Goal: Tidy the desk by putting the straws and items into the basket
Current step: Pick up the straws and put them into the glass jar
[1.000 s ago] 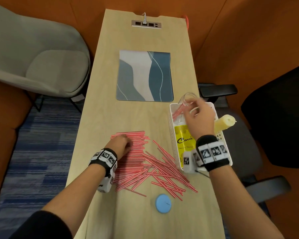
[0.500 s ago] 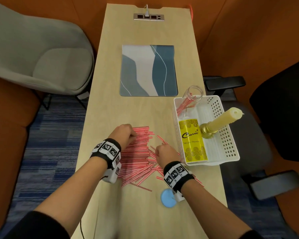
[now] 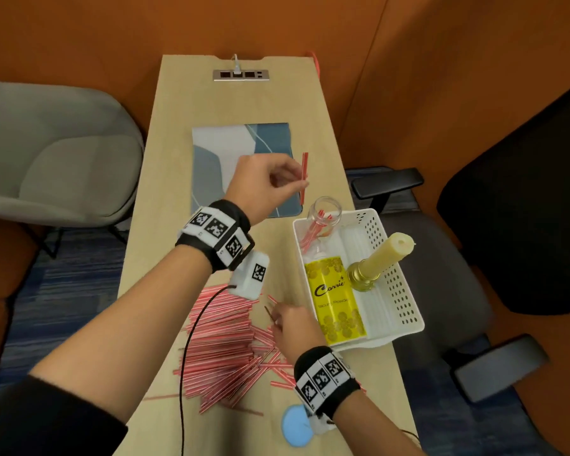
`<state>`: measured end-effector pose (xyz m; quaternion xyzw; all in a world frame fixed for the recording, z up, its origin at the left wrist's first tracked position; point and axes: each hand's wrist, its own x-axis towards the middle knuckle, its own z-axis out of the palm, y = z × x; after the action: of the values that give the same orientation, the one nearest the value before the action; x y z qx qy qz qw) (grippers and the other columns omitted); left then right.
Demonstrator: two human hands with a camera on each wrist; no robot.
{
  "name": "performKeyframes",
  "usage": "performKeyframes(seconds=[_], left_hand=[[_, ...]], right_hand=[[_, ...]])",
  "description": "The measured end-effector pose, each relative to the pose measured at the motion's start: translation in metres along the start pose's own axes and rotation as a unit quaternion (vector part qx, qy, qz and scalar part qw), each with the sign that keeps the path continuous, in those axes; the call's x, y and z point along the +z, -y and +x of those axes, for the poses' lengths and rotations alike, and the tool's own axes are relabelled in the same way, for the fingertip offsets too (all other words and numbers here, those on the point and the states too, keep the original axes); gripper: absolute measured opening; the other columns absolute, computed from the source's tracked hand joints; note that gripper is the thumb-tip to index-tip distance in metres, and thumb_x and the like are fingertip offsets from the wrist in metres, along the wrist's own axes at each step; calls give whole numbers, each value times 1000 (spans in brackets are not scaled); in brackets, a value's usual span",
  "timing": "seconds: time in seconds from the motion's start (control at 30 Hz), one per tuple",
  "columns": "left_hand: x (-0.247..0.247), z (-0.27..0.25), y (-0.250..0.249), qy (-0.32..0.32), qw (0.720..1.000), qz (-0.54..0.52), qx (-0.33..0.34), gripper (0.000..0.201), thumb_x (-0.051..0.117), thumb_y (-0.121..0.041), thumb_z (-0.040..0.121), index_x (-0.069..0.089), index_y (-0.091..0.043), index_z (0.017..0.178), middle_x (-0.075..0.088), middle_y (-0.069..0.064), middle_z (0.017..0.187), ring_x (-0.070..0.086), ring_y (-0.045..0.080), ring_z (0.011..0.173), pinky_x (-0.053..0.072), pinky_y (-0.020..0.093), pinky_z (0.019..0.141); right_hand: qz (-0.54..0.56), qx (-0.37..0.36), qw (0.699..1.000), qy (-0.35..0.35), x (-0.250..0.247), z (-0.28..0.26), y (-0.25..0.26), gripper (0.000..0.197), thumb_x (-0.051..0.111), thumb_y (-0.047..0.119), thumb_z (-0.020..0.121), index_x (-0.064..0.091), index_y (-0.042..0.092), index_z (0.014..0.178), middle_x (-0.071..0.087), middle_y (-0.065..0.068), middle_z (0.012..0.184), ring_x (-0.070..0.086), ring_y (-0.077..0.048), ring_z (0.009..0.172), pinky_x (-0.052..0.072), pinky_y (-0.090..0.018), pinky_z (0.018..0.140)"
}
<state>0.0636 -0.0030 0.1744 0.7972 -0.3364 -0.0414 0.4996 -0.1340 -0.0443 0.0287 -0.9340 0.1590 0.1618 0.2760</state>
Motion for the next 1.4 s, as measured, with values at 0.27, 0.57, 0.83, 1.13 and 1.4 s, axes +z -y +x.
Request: performKeyframes(seconds=[0.27, 0.57, 0.83, 1.13, 1.4], left_hand=[[50, 28, 11, 97, 995, 4, -30, 12, 81, -24, 79, 75, -19, 89, 74, -9, 78, 69, 3, 74, 57, 22, 74], [27, -38, 87, 33, 980, 87, -174, 23, 67, -7, 81, 71, -26, 93, 69, -7, 82, 65, 11, 73, 52, 21, 72], [2, -172, 152, 200, 881, 231, -361, 16, 83, -31, 75, 71, -27, 86, 66, -7, 81, 57, 11, 72, 42, 19, 68], [8, -193, 159, 179, 900, 265, -295, 14, 80, -27, 79, 77, -22, 92, 73, -1, 99, 68, 18, 88, 54, 28, 83], [1, -199, 156, 174, 915, 250, -264, 18, 65, -25, 93, 77, -18, 105, 74, 1, 105, 68, 19, 92, 53, 30, 85]], right_hand=[[139, -20, 989, -42, -46, -24, 1, 5, 61, 15, 86, 63, 16, 91, 65, -3, 74, 62, -21, 69, 55, -38, 68], [279, -56, 912, -294, -171, 0, 9, 8, 68, 15, 91, 65, 21, 95, 67, 8, 82, 62, -1, 72, 50, -11, 66], [192, -49, 915, -351, -198, 73, -8, 11, 63, 11, 90, 64, 16, 100, 64, 1, 83, 64, -14, 76, 55, -19, 70], [108, -111, 942, -297, -136, 39, 10, 19, 63, 11, 89, 66, 18, 106, 64, 5, 91, 60, -9, 80, 50, -24, 76], [-104, 0, 991, 89, 20, 12, 10, 20, 65, 17, 90, 70, 15, 109, 67, -7, 107, 66, -24, 97, 54, -34, 88]])
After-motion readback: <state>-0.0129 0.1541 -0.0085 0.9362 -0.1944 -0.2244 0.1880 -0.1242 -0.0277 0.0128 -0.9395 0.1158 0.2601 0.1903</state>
